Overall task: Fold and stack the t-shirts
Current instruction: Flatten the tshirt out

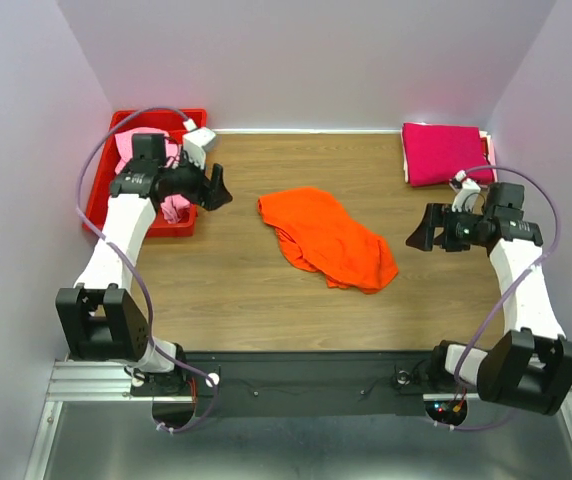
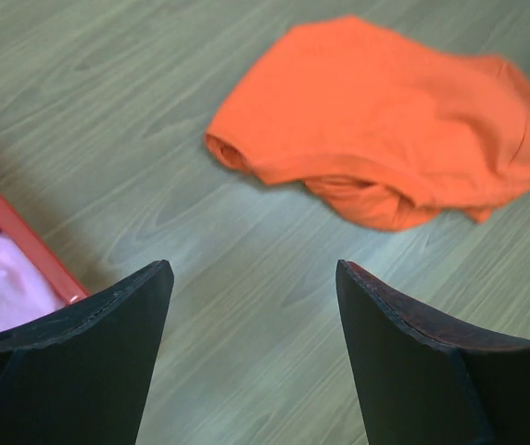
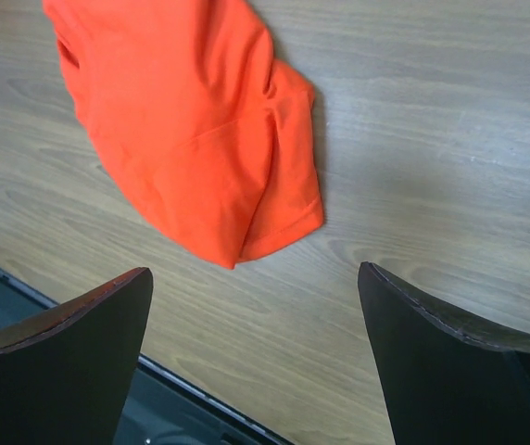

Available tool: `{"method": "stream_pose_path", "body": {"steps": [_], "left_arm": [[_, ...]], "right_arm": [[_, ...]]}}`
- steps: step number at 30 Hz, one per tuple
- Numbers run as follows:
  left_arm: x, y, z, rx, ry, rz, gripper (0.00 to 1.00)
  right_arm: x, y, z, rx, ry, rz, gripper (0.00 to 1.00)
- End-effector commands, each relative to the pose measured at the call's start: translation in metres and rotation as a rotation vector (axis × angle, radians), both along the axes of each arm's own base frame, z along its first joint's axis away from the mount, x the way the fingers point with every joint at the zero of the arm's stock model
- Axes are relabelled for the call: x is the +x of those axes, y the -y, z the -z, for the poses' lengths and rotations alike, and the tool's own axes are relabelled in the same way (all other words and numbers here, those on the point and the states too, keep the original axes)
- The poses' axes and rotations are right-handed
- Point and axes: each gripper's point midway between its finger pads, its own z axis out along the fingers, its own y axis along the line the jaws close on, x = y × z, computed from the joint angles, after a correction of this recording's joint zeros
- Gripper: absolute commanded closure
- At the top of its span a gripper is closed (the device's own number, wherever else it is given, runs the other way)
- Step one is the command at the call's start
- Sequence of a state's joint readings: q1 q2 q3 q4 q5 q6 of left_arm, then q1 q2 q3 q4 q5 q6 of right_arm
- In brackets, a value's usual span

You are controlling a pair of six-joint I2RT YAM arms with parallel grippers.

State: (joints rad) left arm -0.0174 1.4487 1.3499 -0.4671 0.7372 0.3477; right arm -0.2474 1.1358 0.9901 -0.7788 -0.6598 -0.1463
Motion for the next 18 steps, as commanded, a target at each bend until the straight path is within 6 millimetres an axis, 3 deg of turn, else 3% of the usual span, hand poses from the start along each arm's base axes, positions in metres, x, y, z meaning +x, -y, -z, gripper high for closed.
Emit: {"method": "stream_pose_path", "body": {"steps": [1,3,6,9,11,13,14,16,18], "left_arm": [[-0.026,0.021,0.014,0.154,0.100,0.145,0.19],[-0.035,0.035,0.037,0.190,0.095,0.182,0.19],[-0.045,0.063,0.054,0.231,0.137,0.236,0.24],[-0.055,0.092,0.059,0.258,0.183,0.312,0.28],[-0.054,0.104,0.067,0.290,0.192,0.320,0.32],[-0.045,0.109,0.070,0.287,0.184,0.300,0.36],[-0.038,0.108,0.084,0.306,0.144,0.283,0.38],[-0.025,0.112,0.095,0.303,0.080,0.273,0.42],[-0.027,0.122,0.096,0.269,0.029,0.320,0.45]], "right_arm": [[0.004,-0.006,0.007,0.027,-0.019,-0.062,0.03],[0.005,-0.008,0.018,0.039,-0.055,-0.076,0.07],[0.006,-0.013,0.039,0.043,-0.126,-0.112,0.15],[-0.001,-0.031,0.047,0.027,-0.152,-0.201,0.26],[-0.005,-0.042,0.048,-0.033,-0.131,-0.257,0.30],[-0.013,-0.065,0.048,-0.132,-0.101,-0.335,0.34],[-0.018,-0.083,0.049,-0.166,-0.081,-0.403,0.35],[-0.021,-0.094,0.052,-0.209,-0.072,-0.435,0.36],[-0.020,-0.094,0.056,-0.219,-0.088,-0.435,0.38]]}}
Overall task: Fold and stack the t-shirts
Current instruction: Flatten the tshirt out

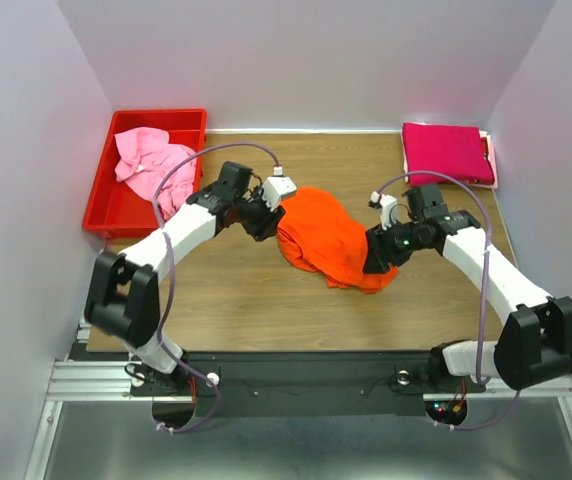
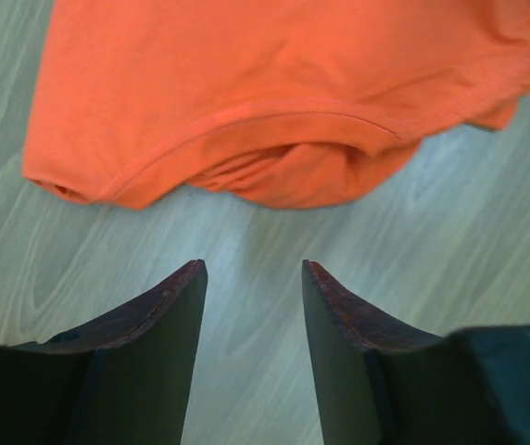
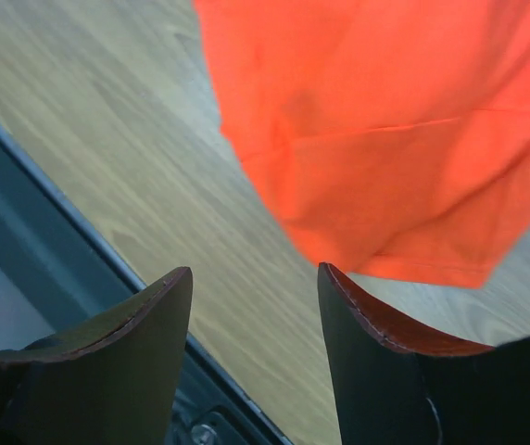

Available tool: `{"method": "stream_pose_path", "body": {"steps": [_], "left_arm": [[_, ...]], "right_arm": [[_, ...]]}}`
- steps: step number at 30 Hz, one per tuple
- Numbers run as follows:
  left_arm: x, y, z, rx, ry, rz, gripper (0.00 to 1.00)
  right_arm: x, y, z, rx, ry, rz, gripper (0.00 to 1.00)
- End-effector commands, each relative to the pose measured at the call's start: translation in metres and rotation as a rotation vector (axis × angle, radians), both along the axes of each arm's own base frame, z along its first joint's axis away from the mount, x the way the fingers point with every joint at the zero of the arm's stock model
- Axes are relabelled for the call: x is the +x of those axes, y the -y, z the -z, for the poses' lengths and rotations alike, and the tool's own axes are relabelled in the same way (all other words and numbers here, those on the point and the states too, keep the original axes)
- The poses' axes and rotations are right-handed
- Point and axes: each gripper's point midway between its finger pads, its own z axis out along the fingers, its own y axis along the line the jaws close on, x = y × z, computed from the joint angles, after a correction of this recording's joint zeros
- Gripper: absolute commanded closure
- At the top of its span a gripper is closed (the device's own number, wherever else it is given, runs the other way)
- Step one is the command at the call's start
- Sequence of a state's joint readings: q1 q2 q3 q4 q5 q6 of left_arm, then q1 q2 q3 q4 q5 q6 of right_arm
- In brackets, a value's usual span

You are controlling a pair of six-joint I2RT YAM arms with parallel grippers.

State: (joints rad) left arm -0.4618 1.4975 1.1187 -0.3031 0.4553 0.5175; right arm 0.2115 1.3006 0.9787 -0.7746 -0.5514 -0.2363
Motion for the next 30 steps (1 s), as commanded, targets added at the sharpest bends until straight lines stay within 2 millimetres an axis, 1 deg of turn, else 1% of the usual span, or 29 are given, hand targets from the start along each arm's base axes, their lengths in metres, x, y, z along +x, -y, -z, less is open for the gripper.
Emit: {"method": "stream_pose_path", "body": {"steps": [1,2,3,4,5,6,7,8,10,11,12,13,14,15,16,17,18,19,20,21,22,23,25,26,27,28,29,30], "left_arm": [[0.015,0.024,-0.014,-0.072,-0.050,0.041,0.46],[0.009,0.032,-0.017,-0.098,-0.059,0.067,0.44],[-0.001,0.035,-0.011,-0.111,-0.073,0.085,0.43],[-0.002,0.046,-0.016,-0.134,-0.020,0.111,0.38],[-0.013,0.057,-0.021,-0.129,0.027,0.145,0.35],[-0.022,0.063,-0.013,-0.105,0.054,0.183,0.33],[-0.029,0.076,-0.013,-0.088,0.101,0.217,0.28],[-0.033,0.082,-0.008,-0.068,0.113,0.238,0.27],[-0.036,0.093,-0.002,-0.028,0.142,0.282,0.24],[-0.036,0.098,0.011,0.008,0.132,0.295,0.24],[-0.041,0.108,0.016,0.025,0.140,0.326,0.23],[-0.037,0.113,0.027,0.070,0.156,0.341,0.22],[-0.042,0.121,0.033,0.094,0.166,0.373,0.21],[-0.043,0.125,0.038,0.118,0.175,0.393,0.21],[-0.039,0.128,0.040,0.147,0.195,0.397,0.20],[-0.039,0.131,0.051,0.181,0.206,0.433,0.20],[-0.043,0.136,0.056,0.199,0.217,0.461,0.20],[-0.041,0.136,0.065,0.238,0.226,0.472,0.20],[-0.041,0.138,0.070,0.258,0.239,0.486,0.20],[-0.040,0.139,0.073,0.280,0.261,0.504,0.21],[-0.036,0.141,0.074,0.293,0.272,0.505,0.23],[-0.033,0.140,0.078,0.314,0.276,0.503,0.34],[-0.029,0.142,0.066,0.317,0.287,0.497,0.49],[-0.029,0.143,0.049,0.301,0.311,0.495,0.68],[-0.033,0.139,0.040,0.304,0.313,0.509,0.77],[-0.039,0.138,0.029,0.288,0.320,0.535,0.88],[-0.043,0.135,0.004,0.266,0.357,0.544,0.92],[-0.052,0.127,-0.004,0.277,0.350,0.574,0.97]], "right_arm": [[0.013,0.012,0.009,-0.109,0.044,0.033,0.38],[0.015,0.013,0.011,-0.122,0.041,0.039,0.40],[0.020,0.017,0.015,-0.147,0.038,0.048,0.41],[0.023,0.018,0.015,-0.158,0.041,0.055,0.41],[0.026,0.019,0.016,-0.165,0.040,0.063,0.41],[0.032,0.020,0.014,-0.171,0.044,0.081,0.41],[0.035,0.021,0.018,-0.174,0.025,0.097,0.41],[0.039,0.024,0.018,-0.173,0.018,0.114,0.41],[0.046,0.026,0.016,-0.150,0.003,0.133,0.40],[0.049,0.028,0.020,-0.145,-0.017,0.144,0.40],[0.054,0.036,0.020,-0.135,-0.023,0.172,0.40],[0.057,0.037,0.017,-0.110,-0.029,0.178,0.39],[0.060,0.046,0.016,-0.099,-0.034,0.209,0.39],[0.062,0.049,0.015,-0.090,-0.036,0.218,0.38],[0.063,0.053,0.012,-0.083,-0.036,0.221,0.37],[0.065,0.061,0.012,-0.084,-0.035,0.240,0.37],[0.066,0.065,0.011,-0.087,-0.032,0.245,0.36],[0.065,0.068,0.010,-0.092,-0.031,0.241,0.36],[0.064,0.069,0.010,-0.095,-0.031,0.237,0.36],[0.066,0.080,0.010,-0.094,-0.032,0.269,0.36],[0.066,0.082,0.009,-0.094,-0.030,0.268,0.36],[0.065,0.084,0.008,-0.094,-0.033,0.271,0.36],[0.066,0.087,0.005,-0.091,-0.025,0.280,0.36],[0.066,0.089,0.004,-0.094,-0.023,0.281,0.36],[0.066,0.090,0.002,-0.097,-0.018,0.282,0.35],[0.066,0.090,0.002,-0.098,-0.012,0.278,0.35],[0.066,0.090,0.001,-0.099,-0.009,0.276,0.35],[0.068,0.089,-0.002,-0.092,-0.003,0.273,0.35]]}}
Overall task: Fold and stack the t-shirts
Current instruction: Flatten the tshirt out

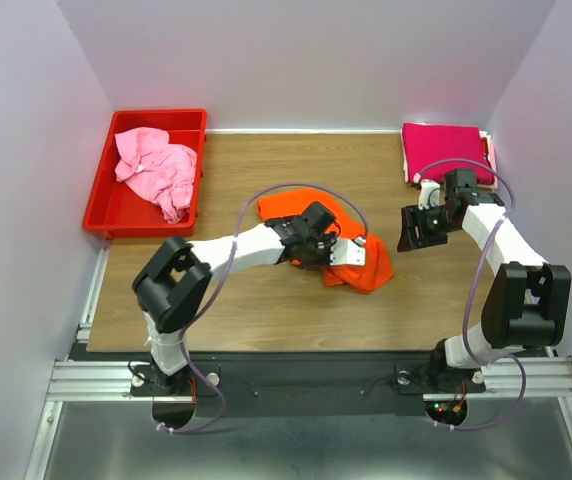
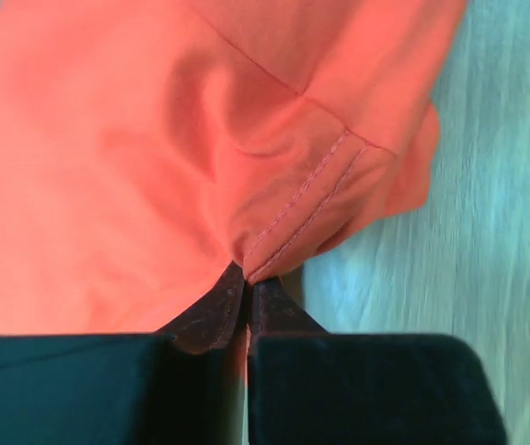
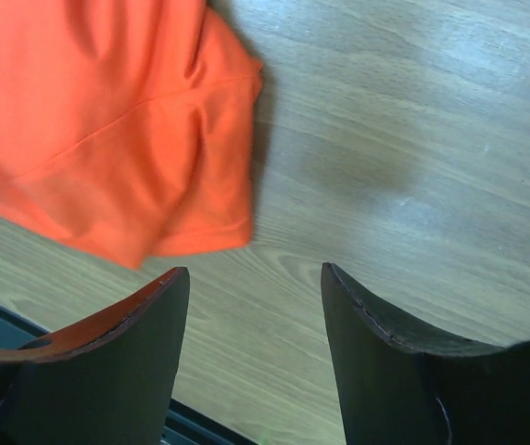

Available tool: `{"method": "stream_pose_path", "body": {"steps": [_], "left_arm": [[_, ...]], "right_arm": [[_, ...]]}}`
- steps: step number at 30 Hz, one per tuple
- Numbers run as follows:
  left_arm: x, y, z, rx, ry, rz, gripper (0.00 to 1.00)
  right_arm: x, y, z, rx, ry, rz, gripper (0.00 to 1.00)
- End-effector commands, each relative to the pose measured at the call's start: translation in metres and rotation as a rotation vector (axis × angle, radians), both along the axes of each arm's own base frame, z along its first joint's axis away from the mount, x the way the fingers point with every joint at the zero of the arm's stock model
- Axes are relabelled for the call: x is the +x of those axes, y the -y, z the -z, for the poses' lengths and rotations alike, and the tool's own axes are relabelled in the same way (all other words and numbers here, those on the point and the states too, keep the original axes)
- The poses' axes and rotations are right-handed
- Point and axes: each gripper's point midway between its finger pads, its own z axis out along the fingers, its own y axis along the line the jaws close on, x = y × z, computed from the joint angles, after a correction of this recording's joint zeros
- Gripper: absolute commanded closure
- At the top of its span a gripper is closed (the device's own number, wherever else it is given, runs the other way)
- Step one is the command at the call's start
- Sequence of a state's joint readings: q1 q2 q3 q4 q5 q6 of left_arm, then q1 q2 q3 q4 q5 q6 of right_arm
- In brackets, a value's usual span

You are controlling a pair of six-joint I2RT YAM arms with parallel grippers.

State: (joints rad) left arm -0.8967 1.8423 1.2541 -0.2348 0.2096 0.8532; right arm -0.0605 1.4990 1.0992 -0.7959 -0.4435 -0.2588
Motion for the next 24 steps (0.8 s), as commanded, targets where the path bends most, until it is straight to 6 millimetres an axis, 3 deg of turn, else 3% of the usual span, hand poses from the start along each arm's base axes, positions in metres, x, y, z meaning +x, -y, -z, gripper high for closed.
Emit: {"method": "stream_pose_path", "body": {"steps": [1,3,5,8,9,10,12,13,14,15,16,17,18,19,21,22,24], "left_arm": [[-0.014,-0.007,-0.095,-0.088,0.095,0.100,0.97],[-0.026,-0.018,-0.121,-0.105,0.110,0.125,0.97],[-0.045,-0.037,-0.132,-0.085,0.091,0.162,0.98],[-0.075,-0.062,-0.125,-0.058,0.024,0.198,1.00],[-0.085,-0.073,-0.133,-0.071,0.050,0.222,1.00],[-0.102,-0.092,-0.118,-0.042,0.025,0.248,1.00],[-0.116,-0.117,-0.094,0.036,0.034,0.318,1.00],[-0.129,-0.139,-0.063,0.110,-0.012,0.327,0.98],[-0.133,-0.161,-0.043,0.175,0.011,0.328,0.80],[-0.129,-0.165,-0.047,0.183,0.046,0.312,0.80],[-0.131,-0.179,-0.030,0.225,0.045,0.293,0.75],[-0.124,-0.188,-0.031,0.249,0.091,0.251,0.66],[-0.121,-0.192,-0.031,0.248,0.102,0.224,0.62],[-0.118,-0.194,-0.034,0.237,0.109,0.203,0.61],[-0.104,-0.193,-0.050,0.169,0.097,0.125,0.43],[-0.093,-0.188,-0.065,0.128,0.103,0.086,0.42],[-0.072,-0.190,-0.068,0.070,0.020,-0.040,0.42]], "right_arm": [[0.012,-0.002,-0.027,0.015,0.077,-0.032,0.35],[0.015,-0.004,-0.028,0.025,0.075,-0.036,0.35],[0.020,-0.006,-0.033,0.038,0.087,-0.041,0.36],[0.023,-0.009,-0.038,0.055,0.096,-0.047,0.36],[0.024,-0.010,-0.037,0.061,0.093,-0.053,0.36],[0.024,-0.012,-0.038,0.071,0.091,-0.061,0.36],[0.023,-0.014,-0.034,0.089,0.073,-0.070,0.36],[0.021,-0.019,-0.033,0.112,0.058,-0.084,0.36],[0.019,-0.023,-0.031,0.140,0.039,-0.095,0.36],[0.019,-0.023,-0.031,0.141,0.039,-0.095,0.36],[0.017,-0.025,-0.028,0.153,0.022,-0.098,0.36],[0.015,-0.028,-0.028,0.172,0.015,-0.104,0.36],[0.014,-0.030,-0.026,0.182,0.006,-0.106,0.36],[0.012,-0.031,-0.025,0.189,0.000,-0.109,0.36],[0.010,-0.035,-0.022,0.212,-0.013,-0.117,0.36],[0.009,-0.038,-0.022,0.226,-0.020,-0.122,0.36],[0.008,-0.040,-0.017,0.237,-0.038,-0.126,0.36]]}}
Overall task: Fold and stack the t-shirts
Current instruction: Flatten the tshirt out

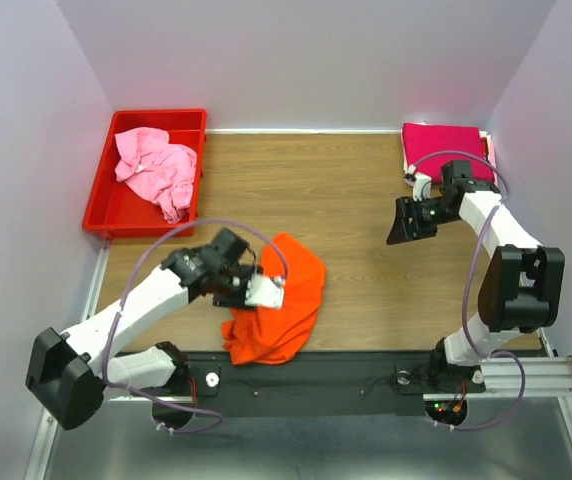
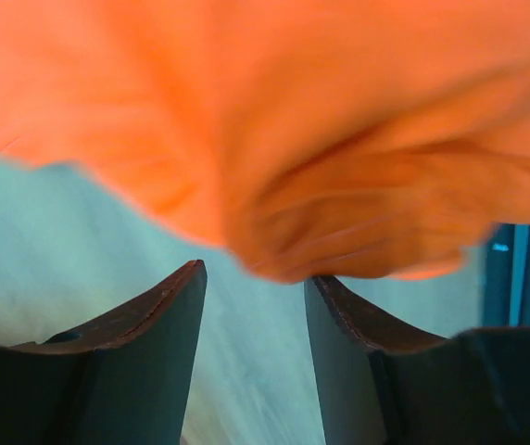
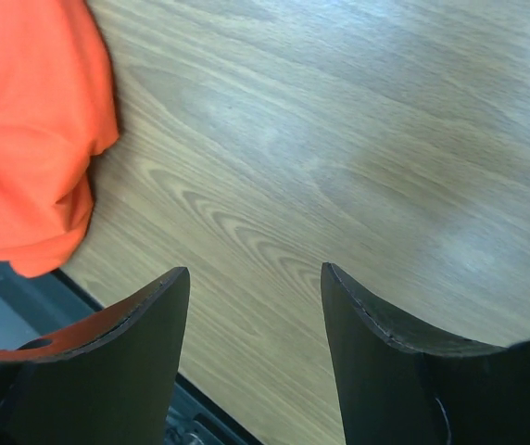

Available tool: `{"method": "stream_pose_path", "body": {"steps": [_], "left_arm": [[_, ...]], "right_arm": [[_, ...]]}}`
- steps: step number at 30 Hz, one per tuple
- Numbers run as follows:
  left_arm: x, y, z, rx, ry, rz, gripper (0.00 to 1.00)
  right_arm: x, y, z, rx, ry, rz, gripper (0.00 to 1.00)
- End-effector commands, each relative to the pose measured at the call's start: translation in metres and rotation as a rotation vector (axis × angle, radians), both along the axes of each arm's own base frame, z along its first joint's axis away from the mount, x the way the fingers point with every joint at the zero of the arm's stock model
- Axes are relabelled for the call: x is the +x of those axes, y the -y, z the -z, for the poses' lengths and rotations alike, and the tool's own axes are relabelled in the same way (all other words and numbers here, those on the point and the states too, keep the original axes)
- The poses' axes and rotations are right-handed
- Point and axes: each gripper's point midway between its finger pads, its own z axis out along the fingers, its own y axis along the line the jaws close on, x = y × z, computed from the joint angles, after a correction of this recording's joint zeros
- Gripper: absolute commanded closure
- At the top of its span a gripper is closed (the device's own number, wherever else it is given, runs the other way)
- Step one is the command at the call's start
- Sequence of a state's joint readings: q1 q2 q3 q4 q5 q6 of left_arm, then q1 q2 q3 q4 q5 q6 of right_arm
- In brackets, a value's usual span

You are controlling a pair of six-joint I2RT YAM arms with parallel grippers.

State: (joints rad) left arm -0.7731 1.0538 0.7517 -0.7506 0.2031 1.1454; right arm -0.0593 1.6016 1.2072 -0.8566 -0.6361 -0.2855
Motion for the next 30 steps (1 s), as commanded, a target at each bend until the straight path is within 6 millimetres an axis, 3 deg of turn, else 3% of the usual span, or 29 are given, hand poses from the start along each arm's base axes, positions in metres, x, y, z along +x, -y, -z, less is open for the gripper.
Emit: {"method": "stream_pose_path", "body": {"steps": [1,2,3,4,5,7,9,13,16,22,27,30], "left_arm": [[0.058,0.016,-0.046,-0.192,0.022,-0.225,0.42],[0.072,0.030,-0.052,-0.253,-0.044,-0.292,0.41],[0.087,0.027,-0.055,-0.284,-0.072,-0.367,0.40],[0.108,0.038,-0.073,-0.345,-0.066,-0.405,0.36],[0.116,0.047,-0.058,-0.355,-0.167,-0.502,0.35],[0.141,0.058,-0.067,-0.410,-0.207,-0.560,0.32],[0.153,0.070,-0.050,-0.420,-0.301,-0.649,0.30],[0.181,0.081,-0.035,-0.452,-0.310,-0.760,0.28],[0.193,0.084,-0.018,-0.431,-0.331,-0.808,0.28],[0.185,0.101,0.005,-0.424,-0.487,-0.809,0.30],[0.192,0.115,0.017,-0.426,-0.567,-0.821,0.48],[0.198,0.122,0.020,-0.409,-0.613,-0.822,0.71]], "right_arm": [[-0.003,-0.012,-0.001,0.068,-0.013,-0.038,0.36],[-0.003,-0.014,-0.002,0.083,-0.016,-0.039,0.36],[-0.002,-0.015,0.000,0.089,-0.025,-0.037,0.36],[-0.001,-0.017,-0.001,0.103,-0.026,-0.034,0.36],[0.000,-0.018,-0.001,0.108,-0.027,-0.032,0.36],[0.001,-0.019,-0.002,0.116,-0.028,-0.027,0.36],[0.002,-0.018,-0.004,0.113,-0.019,-0.024,0.36],[0.001,-0.016,-0.003,0.098,-0.011,-0.025,0.36],[-0.002,-0.016,-0.001,0.094,-0.012,-0.028,0.36],[-0.004,-0.014,0.003,0.083,-0.015,-0.028,0.36],[-0.003,-0.010,0.002,0.066,-0.003,-0.022,0.36],[-0.001,-0.004,0.000,0.062,0.005,-0.006,0.37]]}}
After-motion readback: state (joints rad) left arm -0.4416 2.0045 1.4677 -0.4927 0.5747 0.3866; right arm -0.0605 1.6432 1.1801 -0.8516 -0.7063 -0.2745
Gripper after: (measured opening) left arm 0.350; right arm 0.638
